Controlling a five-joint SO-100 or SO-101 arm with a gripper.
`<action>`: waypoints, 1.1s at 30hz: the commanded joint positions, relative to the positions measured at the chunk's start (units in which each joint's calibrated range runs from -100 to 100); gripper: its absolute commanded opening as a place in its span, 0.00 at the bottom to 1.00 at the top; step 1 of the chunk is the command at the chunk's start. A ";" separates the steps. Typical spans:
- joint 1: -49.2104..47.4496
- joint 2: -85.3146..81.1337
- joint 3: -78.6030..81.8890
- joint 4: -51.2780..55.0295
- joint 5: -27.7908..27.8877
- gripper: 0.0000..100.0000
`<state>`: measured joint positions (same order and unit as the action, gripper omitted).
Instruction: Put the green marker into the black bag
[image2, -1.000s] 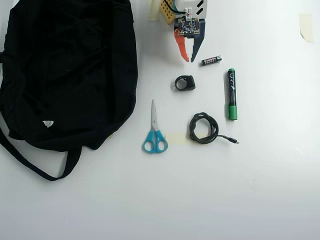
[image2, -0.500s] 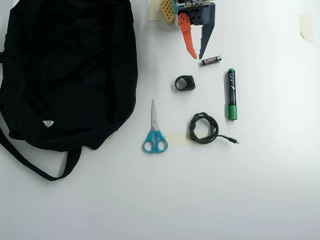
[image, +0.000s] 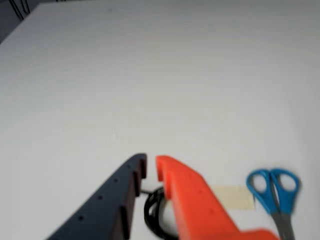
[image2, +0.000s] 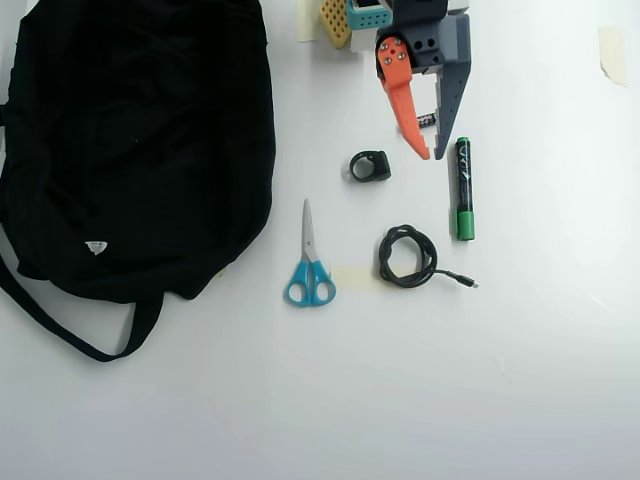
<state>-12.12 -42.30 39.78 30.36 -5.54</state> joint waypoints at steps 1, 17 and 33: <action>0.31 2.96 -2.94 -8.48 0.25 0.02; 0.16 24.04 -17.50 -23.38 1.72 0.02; -4.93 26.62 -15.25 -23.98 4.91 0.02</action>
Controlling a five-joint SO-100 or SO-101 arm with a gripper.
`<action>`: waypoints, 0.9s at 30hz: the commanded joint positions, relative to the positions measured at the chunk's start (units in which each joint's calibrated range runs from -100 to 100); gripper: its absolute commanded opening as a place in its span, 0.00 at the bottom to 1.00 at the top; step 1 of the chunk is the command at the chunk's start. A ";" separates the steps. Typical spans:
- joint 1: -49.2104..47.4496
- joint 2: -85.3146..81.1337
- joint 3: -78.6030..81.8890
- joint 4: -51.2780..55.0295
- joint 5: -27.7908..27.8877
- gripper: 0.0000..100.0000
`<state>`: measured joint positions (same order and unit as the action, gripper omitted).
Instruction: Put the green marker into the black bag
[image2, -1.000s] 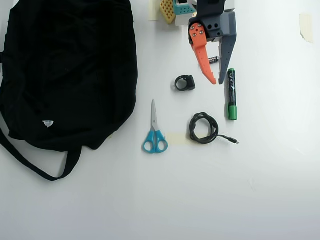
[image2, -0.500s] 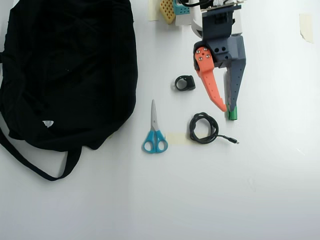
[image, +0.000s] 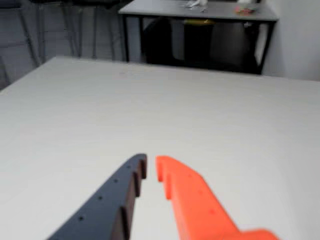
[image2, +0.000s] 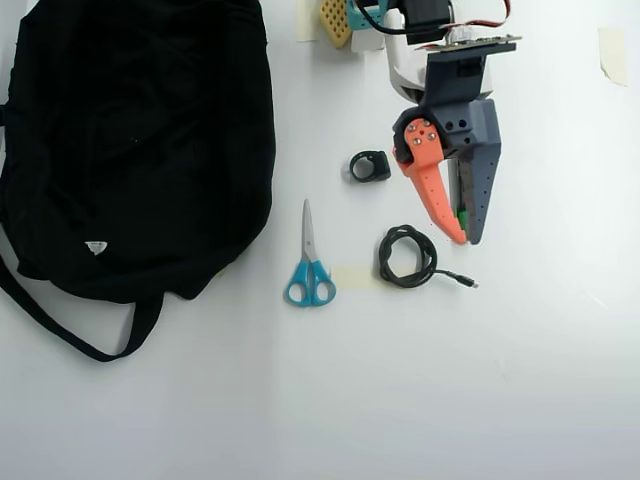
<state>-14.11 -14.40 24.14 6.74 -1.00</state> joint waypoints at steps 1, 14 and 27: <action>-3.99 -1.28 0.48 -0.37 0.42 0.02; -12.67 -3.44 3.18 -0.28 0.90 0.02; -18.73 -13.15 8.66 13.59 -4.30 0.02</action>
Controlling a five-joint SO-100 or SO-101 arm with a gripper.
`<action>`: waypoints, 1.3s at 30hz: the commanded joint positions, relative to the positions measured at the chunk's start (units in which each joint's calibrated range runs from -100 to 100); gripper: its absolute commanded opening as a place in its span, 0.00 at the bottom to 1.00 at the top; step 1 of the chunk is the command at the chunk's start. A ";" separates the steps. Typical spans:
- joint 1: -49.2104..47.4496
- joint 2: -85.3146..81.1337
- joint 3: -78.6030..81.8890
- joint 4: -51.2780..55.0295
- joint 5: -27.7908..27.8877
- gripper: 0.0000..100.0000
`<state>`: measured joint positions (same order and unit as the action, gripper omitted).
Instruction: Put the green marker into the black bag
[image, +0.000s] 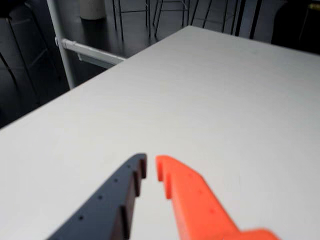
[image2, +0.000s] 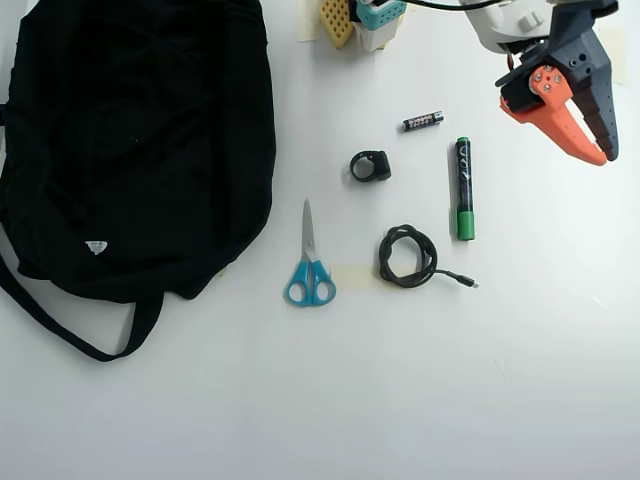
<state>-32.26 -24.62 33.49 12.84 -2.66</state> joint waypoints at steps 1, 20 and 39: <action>-0.21 -2.94 -1.15 11.80 -4.31 0.02; -4.84 -1.11 -5.46 37.29 -16.64 0.02; -3.50 16.40 -14.44 46.77 -8.77 0.02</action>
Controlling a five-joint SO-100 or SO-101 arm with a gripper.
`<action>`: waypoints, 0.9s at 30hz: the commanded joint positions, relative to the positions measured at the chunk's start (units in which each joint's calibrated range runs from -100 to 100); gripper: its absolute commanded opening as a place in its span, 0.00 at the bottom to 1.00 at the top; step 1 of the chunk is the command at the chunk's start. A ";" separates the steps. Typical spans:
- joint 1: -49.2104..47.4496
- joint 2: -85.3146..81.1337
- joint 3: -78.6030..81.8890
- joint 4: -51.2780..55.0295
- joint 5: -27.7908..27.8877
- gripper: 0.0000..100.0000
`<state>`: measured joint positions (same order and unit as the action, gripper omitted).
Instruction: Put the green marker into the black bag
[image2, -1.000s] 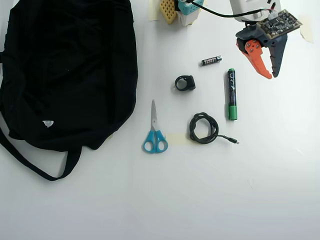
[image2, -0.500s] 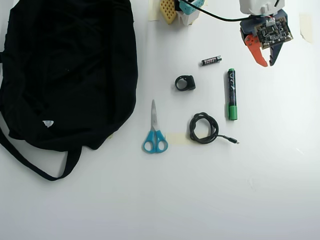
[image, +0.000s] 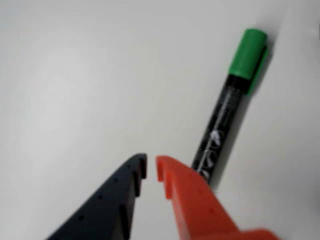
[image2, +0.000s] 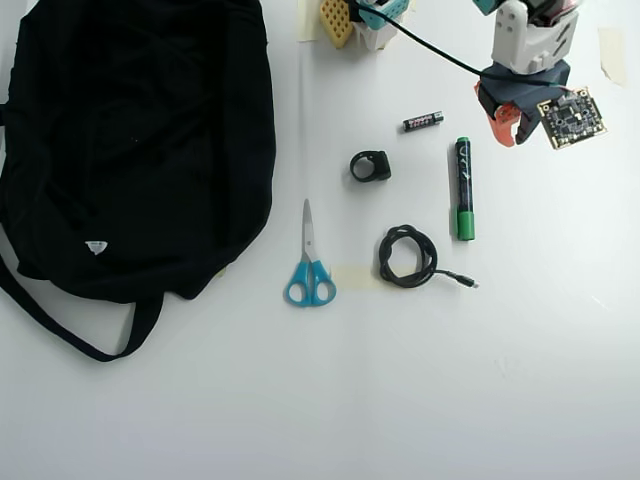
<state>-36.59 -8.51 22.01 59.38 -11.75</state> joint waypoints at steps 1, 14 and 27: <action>0.91 0.96 -2.96 0.05 0.31 0.02; 2.93 3.53 0.18 0.48 0.26 0.20; 2.33 7.26 0.18 -0.55 0.05 0.29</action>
<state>-34.02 -1.54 23.51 59.38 -11.75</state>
